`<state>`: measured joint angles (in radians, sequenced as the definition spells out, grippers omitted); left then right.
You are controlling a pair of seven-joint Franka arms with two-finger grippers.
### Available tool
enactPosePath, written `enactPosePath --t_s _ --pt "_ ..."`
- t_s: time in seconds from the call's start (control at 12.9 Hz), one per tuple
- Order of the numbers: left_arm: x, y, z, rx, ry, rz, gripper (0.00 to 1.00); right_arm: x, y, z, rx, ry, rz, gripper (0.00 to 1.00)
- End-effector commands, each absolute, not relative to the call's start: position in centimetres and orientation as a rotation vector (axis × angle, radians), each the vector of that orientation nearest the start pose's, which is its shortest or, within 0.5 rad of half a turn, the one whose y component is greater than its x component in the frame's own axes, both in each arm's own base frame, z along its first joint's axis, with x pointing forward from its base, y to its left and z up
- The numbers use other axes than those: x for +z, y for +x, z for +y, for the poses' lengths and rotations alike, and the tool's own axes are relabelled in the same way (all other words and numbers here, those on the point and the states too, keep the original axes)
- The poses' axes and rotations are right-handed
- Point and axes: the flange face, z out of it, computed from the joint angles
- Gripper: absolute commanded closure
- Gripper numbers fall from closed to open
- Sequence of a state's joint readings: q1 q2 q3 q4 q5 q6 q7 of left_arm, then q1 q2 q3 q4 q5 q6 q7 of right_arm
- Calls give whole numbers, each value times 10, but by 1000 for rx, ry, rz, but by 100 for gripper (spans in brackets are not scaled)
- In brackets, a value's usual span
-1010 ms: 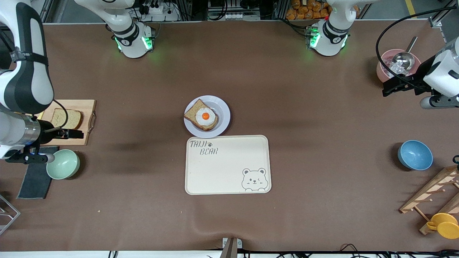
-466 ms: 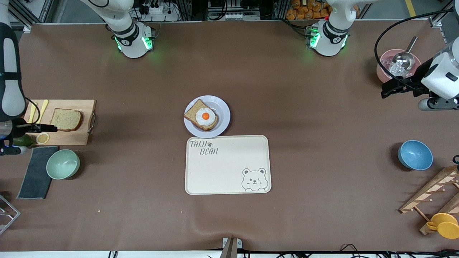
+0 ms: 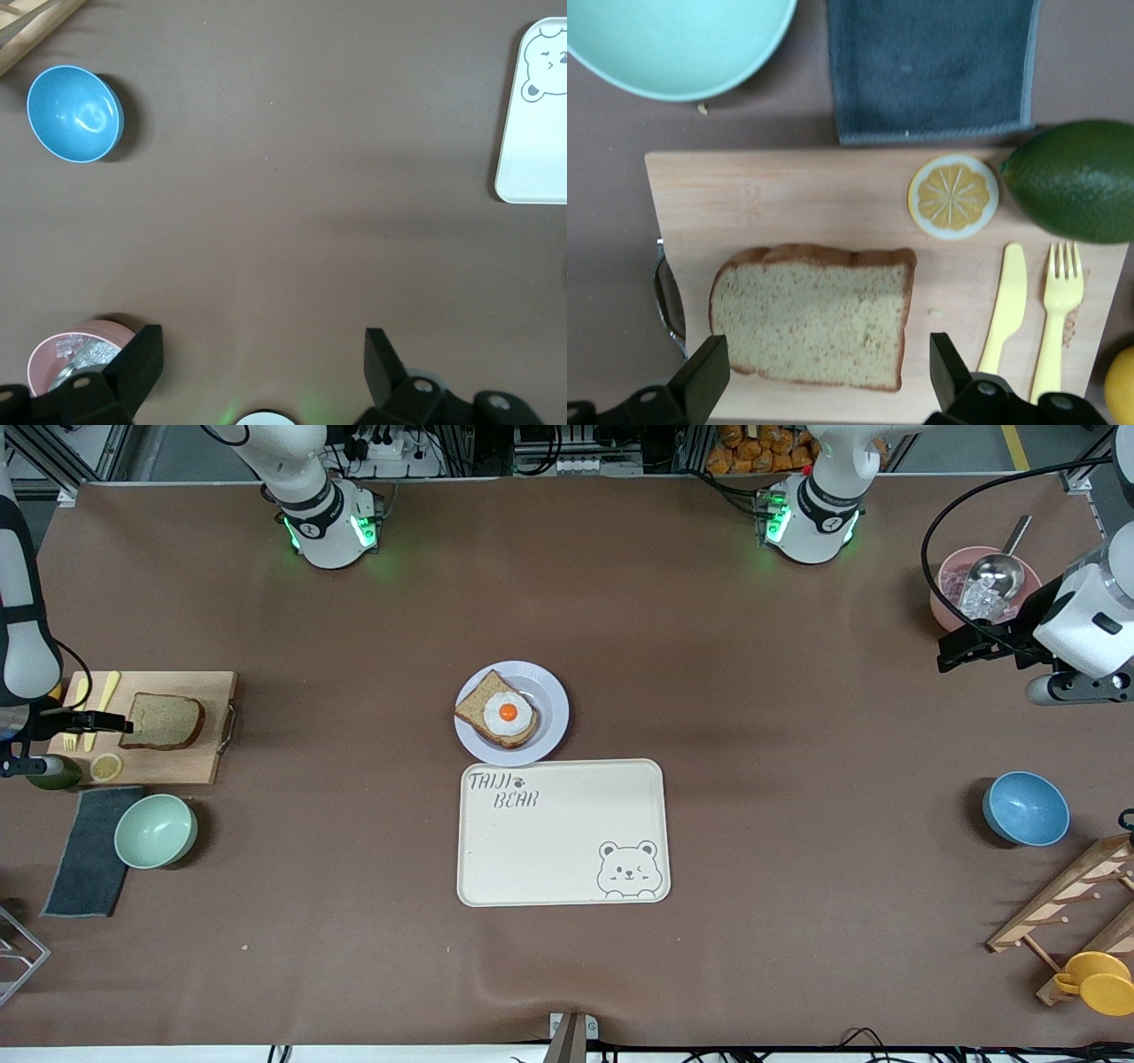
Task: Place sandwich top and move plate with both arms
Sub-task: 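Move the right gripper over the bread slice on the cutting board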
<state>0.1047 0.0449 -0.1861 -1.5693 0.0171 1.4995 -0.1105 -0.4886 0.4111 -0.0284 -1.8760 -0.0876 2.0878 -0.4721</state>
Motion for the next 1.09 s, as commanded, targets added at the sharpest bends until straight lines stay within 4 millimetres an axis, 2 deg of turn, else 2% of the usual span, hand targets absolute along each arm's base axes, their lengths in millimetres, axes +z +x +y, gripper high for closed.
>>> enactPosePath --t_s 0.0,0.23,0.47,0.62,1.01 --pt "596 557 -42 162 -3129 -67 0 270 516 -309 329 -3111 -44 0" --pt "595 556 -40 167 -3130 -74 0 246 488 -327 292 -3113 -13 0" --pt "595 556 -37 171 -3128 -81 0 240 478 -339 241 -3129 -18 0" --pt "596 556 -38 169 -3128 -79 0 230 463 -352 253 -3109 47 0" --pt "596 555 -38 169 -3129 -79 0 210 456 -355 292 -3080 69 0"
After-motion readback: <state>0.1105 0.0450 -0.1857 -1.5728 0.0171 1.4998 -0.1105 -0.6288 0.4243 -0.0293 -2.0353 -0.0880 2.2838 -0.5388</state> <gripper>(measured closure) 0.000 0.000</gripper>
